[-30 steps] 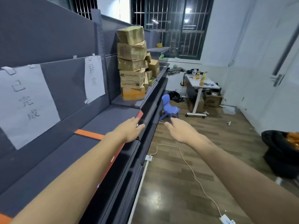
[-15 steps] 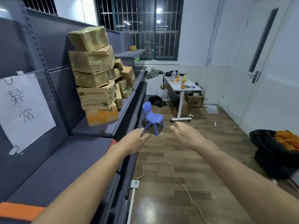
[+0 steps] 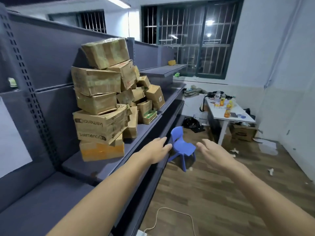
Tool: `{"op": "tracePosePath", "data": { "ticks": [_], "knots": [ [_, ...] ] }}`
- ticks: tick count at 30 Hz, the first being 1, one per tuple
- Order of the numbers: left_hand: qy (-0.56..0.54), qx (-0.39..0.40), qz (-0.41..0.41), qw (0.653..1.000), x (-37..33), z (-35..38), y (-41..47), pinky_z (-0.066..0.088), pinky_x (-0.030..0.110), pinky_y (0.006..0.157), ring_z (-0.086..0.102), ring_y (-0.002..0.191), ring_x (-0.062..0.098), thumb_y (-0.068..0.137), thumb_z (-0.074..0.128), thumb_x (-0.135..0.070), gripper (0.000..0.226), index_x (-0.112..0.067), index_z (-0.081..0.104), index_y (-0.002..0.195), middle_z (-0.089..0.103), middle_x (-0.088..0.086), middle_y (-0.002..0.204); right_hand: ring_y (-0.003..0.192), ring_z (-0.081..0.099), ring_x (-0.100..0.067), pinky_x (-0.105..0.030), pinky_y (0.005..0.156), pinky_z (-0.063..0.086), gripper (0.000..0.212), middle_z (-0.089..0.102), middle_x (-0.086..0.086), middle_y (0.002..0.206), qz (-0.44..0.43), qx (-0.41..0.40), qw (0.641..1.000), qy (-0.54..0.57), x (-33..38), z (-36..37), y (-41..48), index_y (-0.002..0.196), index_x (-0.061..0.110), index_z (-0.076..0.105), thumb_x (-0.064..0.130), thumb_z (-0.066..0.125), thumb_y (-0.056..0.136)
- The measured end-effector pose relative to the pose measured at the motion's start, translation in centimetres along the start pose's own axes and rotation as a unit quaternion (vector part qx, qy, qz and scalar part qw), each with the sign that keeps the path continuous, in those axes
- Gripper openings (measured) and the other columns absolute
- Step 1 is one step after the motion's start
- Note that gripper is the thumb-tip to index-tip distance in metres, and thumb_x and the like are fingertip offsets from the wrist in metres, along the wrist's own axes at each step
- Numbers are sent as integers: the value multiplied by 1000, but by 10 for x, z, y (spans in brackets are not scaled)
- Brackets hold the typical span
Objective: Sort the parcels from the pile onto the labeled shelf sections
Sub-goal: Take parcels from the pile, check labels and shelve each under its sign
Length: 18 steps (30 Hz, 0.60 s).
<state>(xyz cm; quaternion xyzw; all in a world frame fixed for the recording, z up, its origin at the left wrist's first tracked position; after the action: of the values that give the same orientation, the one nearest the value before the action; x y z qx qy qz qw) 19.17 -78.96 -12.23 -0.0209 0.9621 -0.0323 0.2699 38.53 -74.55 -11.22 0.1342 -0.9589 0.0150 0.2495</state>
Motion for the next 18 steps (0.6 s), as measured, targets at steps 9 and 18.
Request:
{"op": "tracePosePath", "data": {
  "ticks": [9, 18],
  "knots": [
    [7, -143, -5, 990, 27, -104, 156, 27, 39, 114, 35, 137, 23, 98, 32, -47, 57, -14, 36, 144, 37, 7, 150, 78, 52, -23, -36, 67, 38, 36, 53, -1, 86, -131, 20, 991, 36, 69, 12, 204, 98, 7, 46, 40, 32, 101],
    [36, -343, -13, 939, 62, -286, 225, 26, 25, 106, 35, 138, 21, 102, 34, -32, 46, -13, 37, 144, 38, 5, 150, 101, 52, -26, -30, 81, 36, 41, 57, -13, 126, -297, -9, 952, 69, 222, -23, 369, 131, 8, 45, 36, 34, 103]
  ]
}}
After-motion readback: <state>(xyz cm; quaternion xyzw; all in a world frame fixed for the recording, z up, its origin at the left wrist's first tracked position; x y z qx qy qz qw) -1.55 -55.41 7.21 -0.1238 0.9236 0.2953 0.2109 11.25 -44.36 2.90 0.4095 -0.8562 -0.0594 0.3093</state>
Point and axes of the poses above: each hand's wrist, its own y-axis towards the middle knuckle, its own z-axis out of the palm, x = y × z, the point moved 7 cm from there along y, towards the middle knuckle
